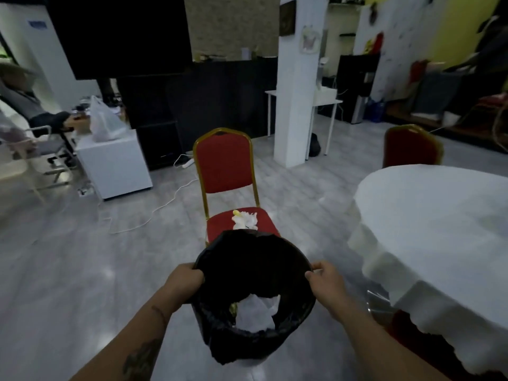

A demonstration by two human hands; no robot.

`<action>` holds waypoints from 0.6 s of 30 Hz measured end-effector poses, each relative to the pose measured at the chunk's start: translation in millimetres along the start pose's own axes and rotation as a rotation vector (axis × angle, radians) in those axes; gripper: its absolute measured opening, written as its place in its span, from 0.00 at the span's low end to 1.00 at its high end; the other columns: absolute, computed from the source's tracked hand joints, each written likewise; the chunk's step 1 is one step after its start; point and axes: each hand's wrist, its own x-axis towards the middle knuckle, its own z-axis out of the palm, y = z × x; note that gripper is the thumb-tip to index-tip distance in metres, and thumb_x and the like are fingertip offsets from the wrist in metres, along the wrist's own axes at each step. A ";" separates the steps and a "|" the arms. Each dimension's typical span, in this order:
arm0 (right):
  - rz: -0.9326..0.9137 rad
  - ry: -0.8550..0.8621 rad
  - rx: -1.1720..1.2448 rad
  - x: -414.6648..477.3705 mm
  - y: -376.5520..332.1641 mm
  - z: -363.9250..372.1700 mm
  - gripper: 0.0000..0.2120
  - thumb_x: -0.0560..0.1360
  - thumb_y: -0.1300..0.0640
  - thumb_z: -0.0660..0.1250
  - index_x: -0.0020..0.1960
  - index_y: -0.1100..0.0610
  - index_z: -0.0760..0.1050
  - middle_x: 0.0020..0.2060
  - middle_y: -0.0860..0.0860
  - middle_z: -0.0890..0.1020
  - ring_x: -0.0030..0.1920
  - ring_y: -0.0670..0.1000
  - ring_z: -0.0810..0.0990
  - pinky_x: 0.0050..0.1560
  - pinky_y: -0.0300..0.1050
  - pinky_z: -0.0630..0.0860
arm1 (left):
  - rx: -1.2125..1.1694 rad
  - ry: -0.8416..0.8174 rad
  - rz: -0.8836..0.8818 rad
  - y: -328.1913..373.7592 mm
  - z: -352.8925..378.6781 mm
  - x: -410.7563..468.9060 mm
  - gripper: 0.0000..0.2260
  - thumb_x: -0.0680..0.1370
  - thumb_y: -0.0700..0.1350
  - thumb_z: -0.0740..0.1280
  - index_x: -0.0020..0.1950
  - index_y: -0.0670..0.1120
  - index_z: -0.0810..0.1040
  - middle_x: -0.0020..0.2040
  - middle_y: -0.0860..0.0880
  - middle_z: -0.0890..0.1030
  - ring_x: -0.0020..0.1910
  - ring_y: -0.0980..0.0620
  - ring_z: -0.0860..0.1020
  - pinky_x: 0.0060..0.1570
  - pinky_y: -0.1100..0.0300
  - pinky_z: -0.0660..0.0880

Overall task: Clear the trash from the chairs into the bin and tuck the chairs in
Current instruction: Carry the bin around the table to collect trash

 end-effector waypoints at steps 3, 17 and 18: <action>0.061 0.083 0.054 37.3 -11.0 8.4 0.03 0.76 0.60 0.65 0.45 0.56 0.77 0.40 0.56 0.83 0.42 0.56 0.82 0.45 0.53 0.81 | 0.049 -0.070 0.051 26.9 -4.6 61.1 0.12 0.72 0.36 0.60 0.53 0.41 0.79 0.44 0.38 0.82 0.38 0.42 0.77 0.36 0.53 0.69; 0.183 0.416 0.114 219.7 -44.7 -40.3 0.04 0.77 0.60 0.64 0.49 0.56 0.77 0.41 0.52 0.81 0.38 0.47 0.77 0.37 0.44 0.71 | 0.172 -0.314 0.259 196.4 60.5 269.7 0.12 0.75 0.32 0.59 0.47 0.45 0.78 0.34 0.42 0.71 0.30 0.48 0.65 0.35 0.53 0.61; 0.172 0.420 0.132 241.2 -45.8 -48.4 0.04 0.77 0.61 0.64 0.49 0.57 0.77 0.40 0.52 0.81 0.38 0.47 0.77 0.36 0.42 0.71 | 0.153 -0.319 0.270 211.9 71.9 284.0 0.13 0.75 0.31 0.59 0.50 0.44 0.79 0.32 0.43 0.71 0.29 0.48 0.65 0.33 0.54 0.61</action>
